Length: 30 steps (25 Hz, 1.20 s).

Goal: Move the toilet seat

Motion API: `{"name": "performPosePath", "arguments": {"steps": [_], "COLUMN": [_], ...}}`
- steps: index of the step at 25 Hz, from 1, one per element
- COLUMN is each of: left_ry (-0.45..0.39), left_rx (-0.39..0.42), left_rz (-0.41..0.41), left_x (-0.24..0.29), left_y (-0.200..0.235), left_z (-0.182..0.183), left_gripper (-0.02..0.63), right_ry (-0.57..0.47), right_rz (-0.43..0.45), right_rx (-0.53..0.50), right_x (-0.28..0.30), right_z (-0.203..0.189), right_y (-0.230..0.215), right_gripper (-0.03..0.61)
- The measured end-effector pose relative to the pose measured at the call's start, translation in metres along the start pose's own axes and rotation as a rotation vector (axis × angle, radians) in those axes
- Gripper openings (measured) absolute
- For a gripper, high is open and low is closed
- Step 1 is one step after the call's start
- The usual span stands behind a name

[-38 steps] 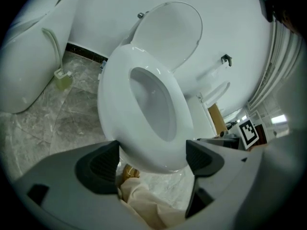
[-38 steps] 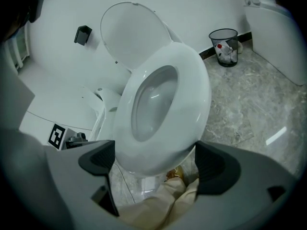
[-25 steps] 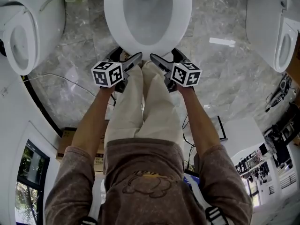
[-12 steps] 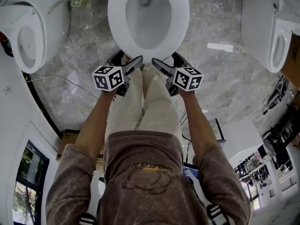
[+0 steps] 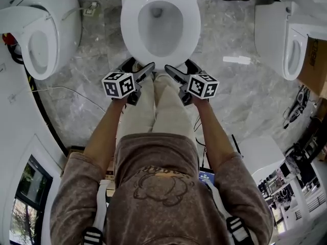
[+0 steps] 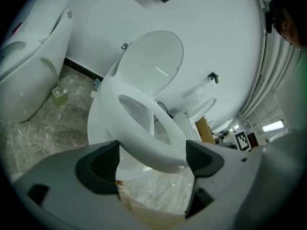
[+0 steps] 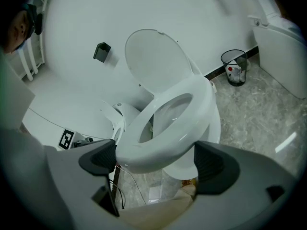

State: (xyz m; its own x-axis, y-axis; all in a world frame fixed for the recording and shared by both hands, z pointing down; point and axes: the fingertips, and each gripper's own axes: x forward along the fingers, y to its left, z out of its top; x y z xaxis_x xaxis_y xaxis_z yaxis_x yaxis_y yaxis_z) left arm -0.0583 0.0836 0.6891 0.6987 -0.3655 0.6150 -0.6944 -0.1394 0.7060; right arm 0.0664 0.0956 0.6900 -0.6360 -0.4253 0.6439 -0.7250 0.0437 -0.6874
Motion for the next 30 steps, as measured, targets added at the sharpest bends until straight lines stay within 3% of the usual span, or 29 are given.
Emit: {"name": "performPosePath", "arguments": {"steps": [20, 30], "left_ry": [-0.092, -0.159], "left_rx": [-0.015, -0.013], "left_rz": [-0.044, -0.023], "left_x": [-0.026, -0.030], "left_y": [-0.042, -0.054], "left_z": [0.062, 0.085], "left_gripper": [0.428, 0.428], "right_ry": [-0.059, -0.078], "right_rz": [0.088, 0.116], "right_rx": [-0.020, -0.046], "right_x": [-0.031, -0.039], "right_z": [0.061, 0.082], "right_y": [0.041, 0.052], "right_gripper": [0.471, 0.471]}}
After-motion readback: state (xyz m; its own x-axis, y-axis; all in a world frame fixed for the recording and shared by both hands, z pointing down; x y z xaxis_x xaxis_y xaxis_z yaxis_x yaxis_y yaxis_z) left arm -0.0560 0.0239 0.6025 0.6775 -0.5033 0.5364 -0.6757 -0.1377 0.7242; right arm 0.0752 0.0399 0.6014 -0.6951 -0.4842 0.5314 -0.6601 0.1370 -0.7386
